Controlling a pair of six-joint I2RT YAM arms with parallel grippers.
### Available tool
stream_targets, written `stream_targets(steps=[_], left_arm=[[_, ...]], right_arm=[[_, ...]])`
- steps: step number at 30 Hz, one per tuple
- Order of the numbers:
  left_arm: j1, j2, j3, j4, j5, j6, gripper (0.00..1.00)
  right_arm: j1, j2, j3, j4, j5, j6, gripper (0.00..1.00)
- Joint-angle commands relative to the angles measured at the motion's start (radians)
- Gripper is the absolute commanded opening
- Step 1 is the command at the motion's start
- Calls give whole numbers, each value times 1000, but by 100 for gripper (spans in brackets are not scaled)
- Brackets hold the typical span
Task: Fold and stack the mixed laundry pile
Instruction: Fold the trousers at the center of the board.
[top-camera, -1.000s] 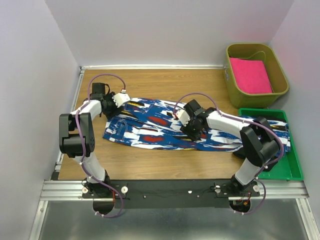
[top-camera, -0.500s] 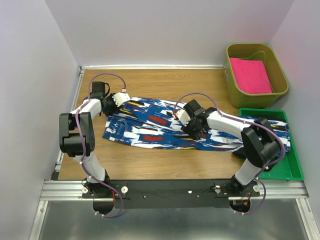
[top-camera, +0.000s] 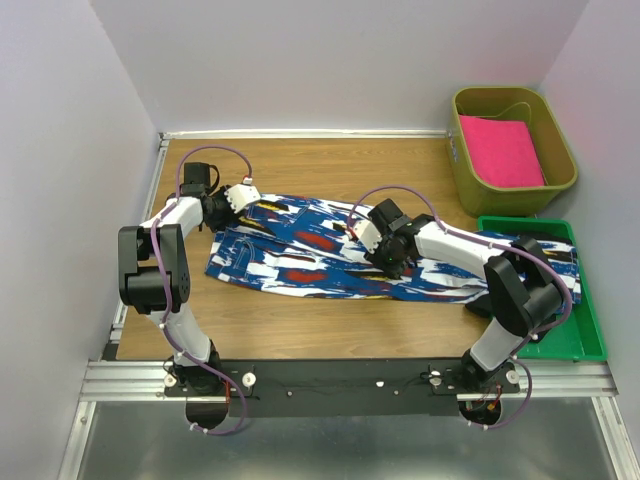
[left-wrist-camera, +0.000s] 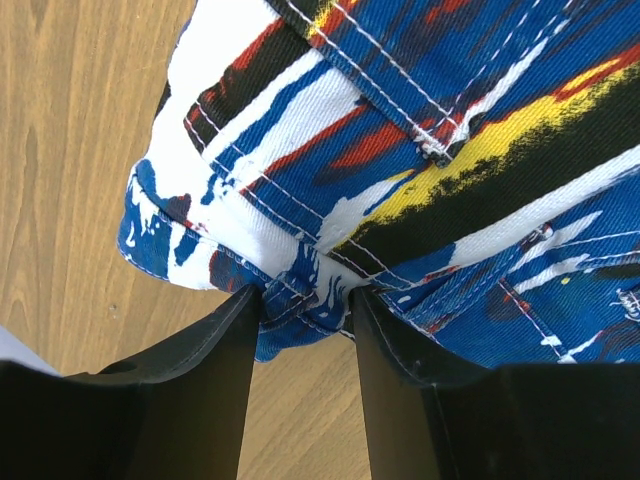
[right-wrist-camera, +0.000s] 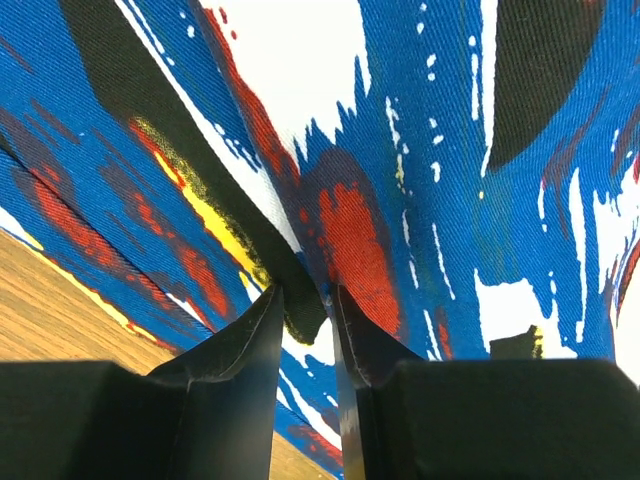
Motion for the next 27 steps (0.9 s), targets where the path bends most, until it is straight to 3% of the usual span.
stream_targets(steps=[1,11,27], left_arm=[[1,8,36,-20,-6,15,51],[1,9,33,-19,-8,21,51],[2,17,30,-19,-5,15,53]], right_arm=[[-9,4,2,23,17,-14,33],[-55,-8,78,-20,-37,-15,33],[-56,27,-17,-5,-83,-22,32]])
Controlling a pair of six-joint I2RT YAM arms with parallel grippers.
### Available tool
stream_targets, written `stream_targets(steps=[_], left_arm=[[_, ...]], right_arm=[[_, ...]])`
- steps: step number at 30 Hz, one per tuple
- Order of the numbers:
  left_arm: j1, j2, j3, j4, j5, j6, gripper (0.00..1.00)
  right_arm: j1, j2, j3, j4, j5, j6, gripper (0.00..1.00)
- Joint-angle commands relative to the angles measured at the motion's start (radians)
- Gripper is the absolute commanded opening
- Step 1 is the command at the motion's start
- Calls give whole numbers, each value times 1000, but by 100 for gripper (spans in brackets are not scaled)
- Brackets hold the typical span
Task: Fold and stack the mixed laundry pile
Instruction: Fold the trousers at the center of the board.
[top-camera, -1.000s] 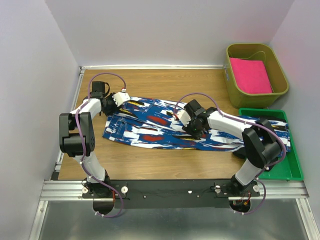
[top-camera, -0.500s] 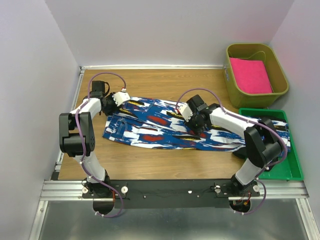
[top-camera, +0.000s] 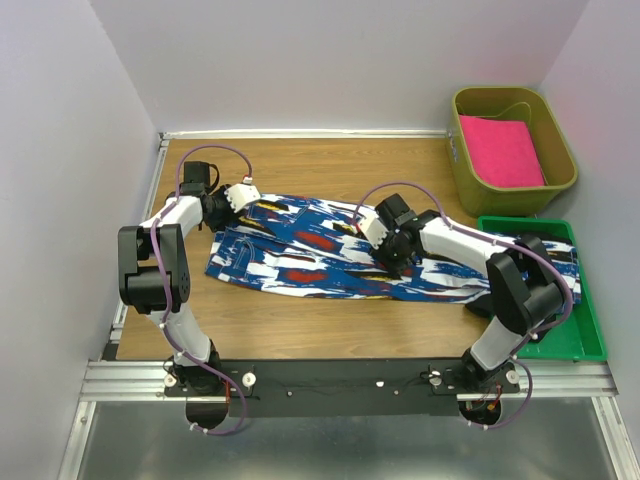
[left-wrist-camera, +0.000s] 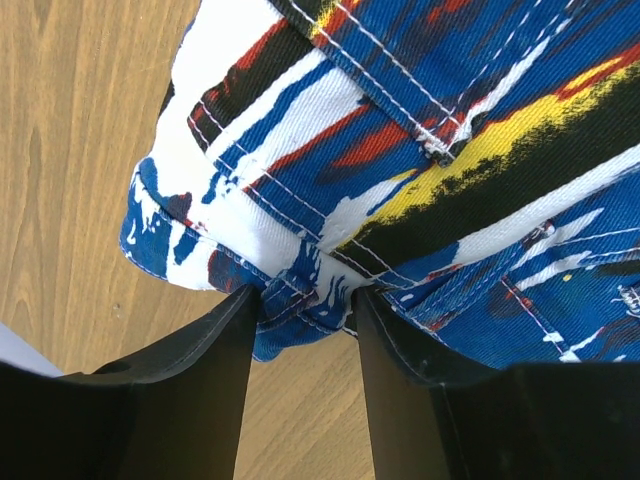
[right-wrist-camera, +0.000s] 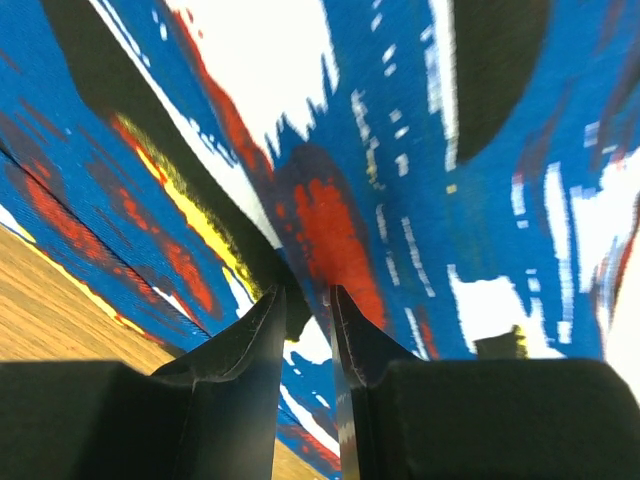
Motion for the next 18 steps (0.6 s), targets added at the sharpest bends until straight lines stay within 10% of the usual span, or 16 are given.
stream_targets(steps=[1,9,18], left_arm=[[1,17,20,-4,-6,9,54],[1,23,16,-4,-14,17,53],[1,2,27,-13,-6,29,16]], right_arm=[[-2,31,-45,13,-11,-3,32],[-2,43,-51,30,15,1,26],[-2,-6,3,-13,53,4,4]])
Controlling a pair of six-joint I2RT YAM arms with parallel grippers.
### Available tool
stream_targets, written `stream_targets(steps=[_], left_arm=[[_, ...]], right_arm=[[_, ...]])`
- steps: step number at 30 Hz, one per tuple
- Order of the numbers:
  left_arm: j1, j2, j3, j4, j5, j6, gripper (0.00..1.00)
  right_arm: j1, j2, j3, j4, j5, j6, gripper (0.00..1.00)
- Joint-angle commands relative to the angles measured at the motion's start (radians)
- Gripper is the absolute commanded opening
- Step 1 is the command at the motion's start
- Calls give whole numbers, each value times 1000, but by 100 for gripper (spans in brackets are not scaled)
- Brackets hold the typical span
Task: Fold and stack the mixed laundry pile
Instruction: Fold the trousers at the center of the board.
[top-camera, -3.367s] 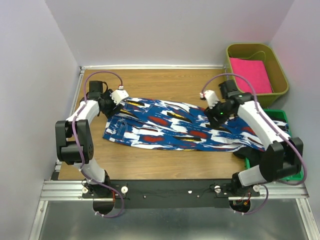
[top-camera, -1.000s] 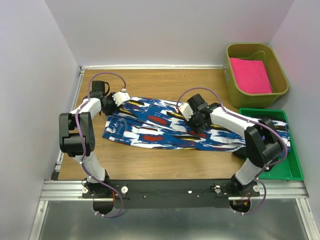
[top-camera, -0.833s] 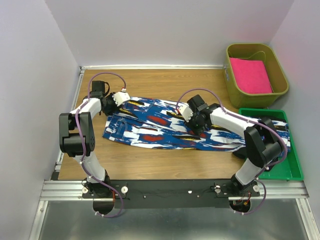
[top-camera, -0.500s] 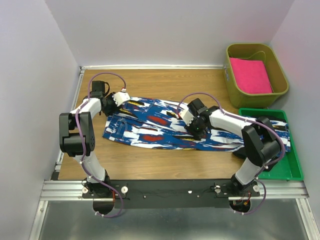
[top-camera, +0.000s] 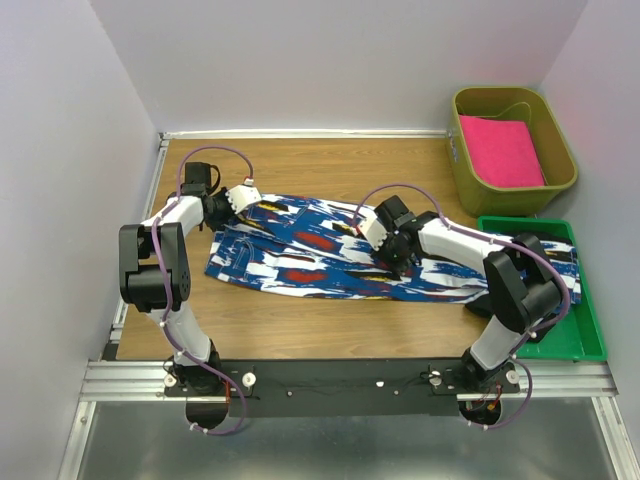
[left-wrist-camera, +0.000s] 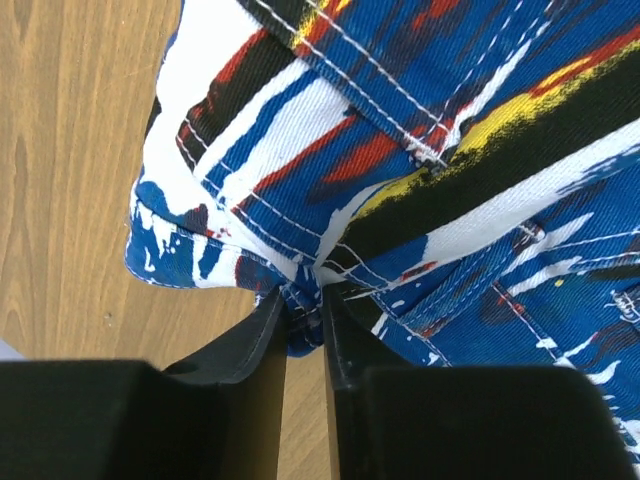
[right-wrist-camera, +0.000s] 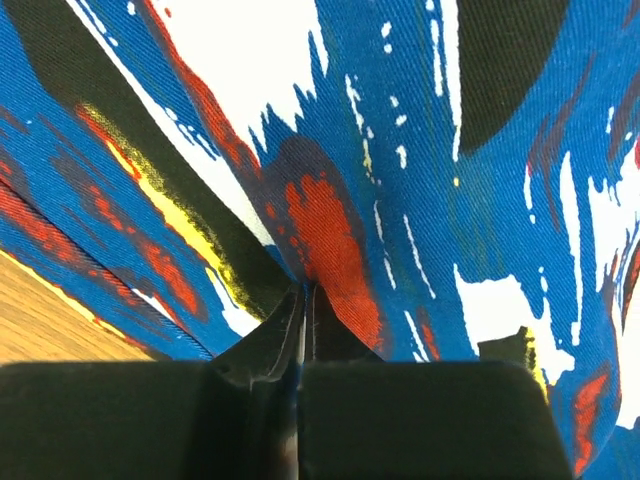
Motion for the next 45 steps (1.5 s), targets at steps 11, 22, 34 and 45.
stream_targets(steps=[11,22,34,45], left_arm=[[4,-104,76,-80,-19,36,0],[9,-279,158,-264,-7,76,0],[7,-593,-172,-510,-51,300,0],[87,-446,-256,-382,20,176,36]], right_arm=[[-2,-121,81,-68,110,-10,1],[-56,-262,161,-206,125,-42,1],[-87,-511,-107,-380,-73,-162,1],[-85,-310,-205,-151,-37,-162,1]])
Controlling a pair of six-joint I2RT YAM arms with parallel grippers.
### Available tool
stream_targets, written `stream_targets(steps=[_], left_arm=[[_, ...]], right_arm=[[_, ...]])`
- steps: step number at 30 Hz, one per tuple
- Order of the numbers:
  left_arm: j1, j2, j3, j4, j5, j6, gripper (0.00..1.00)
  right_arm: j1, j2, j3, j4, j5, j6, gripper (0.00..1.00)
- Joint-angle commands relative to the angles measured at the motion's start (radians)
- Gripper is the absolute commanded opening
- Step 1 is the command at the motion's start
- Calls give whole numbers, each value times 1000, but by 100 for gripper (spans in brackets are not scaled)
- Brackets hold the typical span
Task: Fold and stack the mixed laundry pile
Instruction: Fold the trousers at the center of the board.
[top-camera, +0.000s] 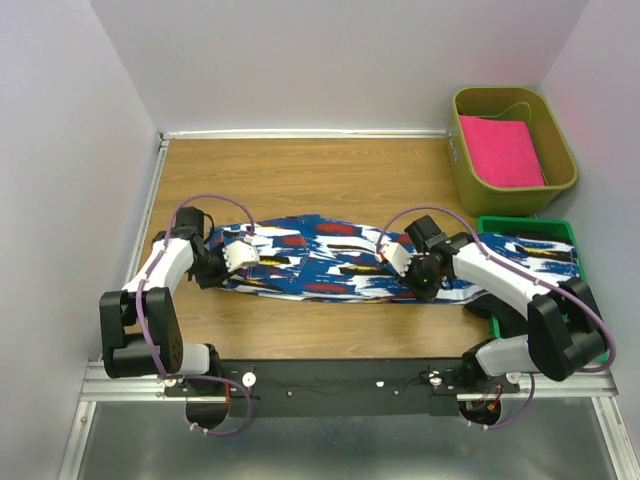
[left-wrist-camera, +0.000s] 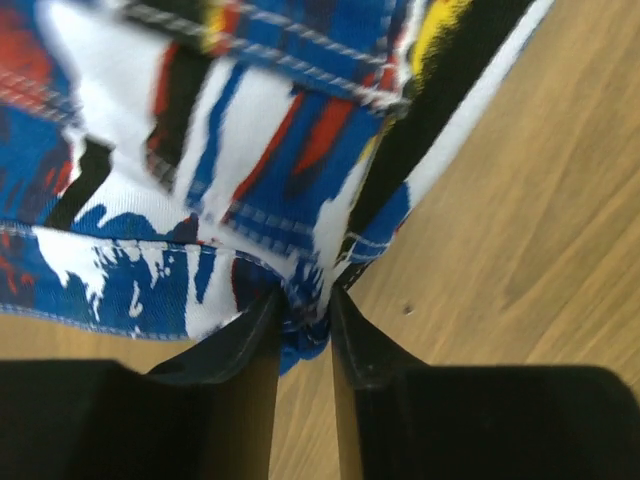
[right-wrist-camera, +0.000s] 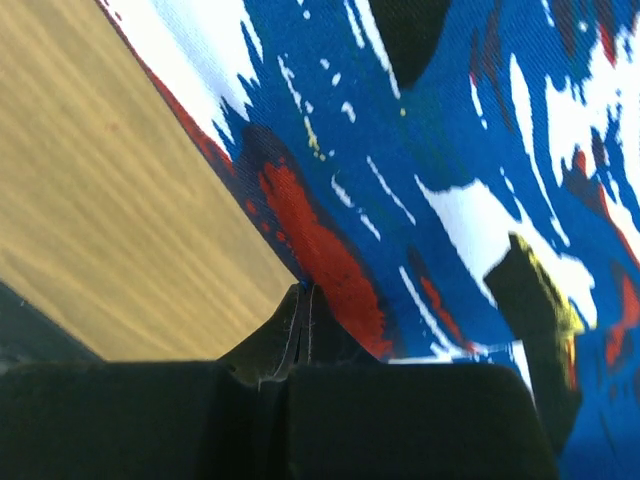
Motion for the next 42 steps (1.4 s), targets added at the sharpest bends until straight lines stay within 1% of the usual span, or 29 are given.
stream_targets(steps=[1,2,4,8,11,13,15,16,18,19,20,22,23,29,30,31,32,33,34,35,37,39,40,41,42], left_arm=[[100,-13,165,-11,17,-13,40],[127,-16,191,-27,31,-10,40],[147,-19,247,-54,55,-1,41],[173,-16,273,-7,46,-39,41],[175,18,281,-15,54,-55,41],[175,53,276,-13,58,-78,48],[174,81,282,-1,77,-95,51],[175,105,287,13,84,-125,60],[175,130,317,39,118,-165,61],[166,164,330,47,126,-188,67],[160,179,337,68,130,-255,71],[143,228,341,103,111,-317,72],[125,243,337,137,97,-372,72],[120,354,333,211,49,-484,73],[118,363,330,225,23,-515,69],[118,385,324,235,6,-529,60],[118,400,324,248,-14,-543,47],[123,415,330,249,-46,-553,22],[130,432,333,254,-63,-559,11],[141,434,333,257,-77,-561,1],[193,432,336,261,-127,-537,0],[238,431,345,257,-178,-512,0],[288,434,360,252,-193,-500,0],[308,432,368,239,-209,-471,0],[336,431,379,235,-239,-458,0]], right_arm=[[-7,40,49,27,66,-7,1],[-7,39,55,28,71,-8,1],[-7,42,75,21,69,-7,1],[-7,42,88,14,52,5,1],[-7,37,88,11,37,13,1],[-7,42,88,13,29,16,1],[-7,51,88,17,26,16,1],[-7,62,86,25,25,16,1],[-4,77,81,34,23,18,1],[-1,95,80,43,28,19,1],[2,103,81,45,28,22,1],[7,117,81,56,31,25,1],[8,129,83,60,32,27,1],[25,190,98,85,42,35,1],[28,204,101,88,42,36,1],[34,214,107,94,42,39,1],[38,221,111,97,43,42,1],[42,236,115,99,45,42,1],[50,243,120,102,46,45,1],[54,247,132,103,48,53,4],[70,258,150,105,48,59,10],[79,264,183,102,42,71,23],[82,264,195,94,31,74,31],[81,266,209,90,26,82,43],[82,264,233,82,19,87,47]])
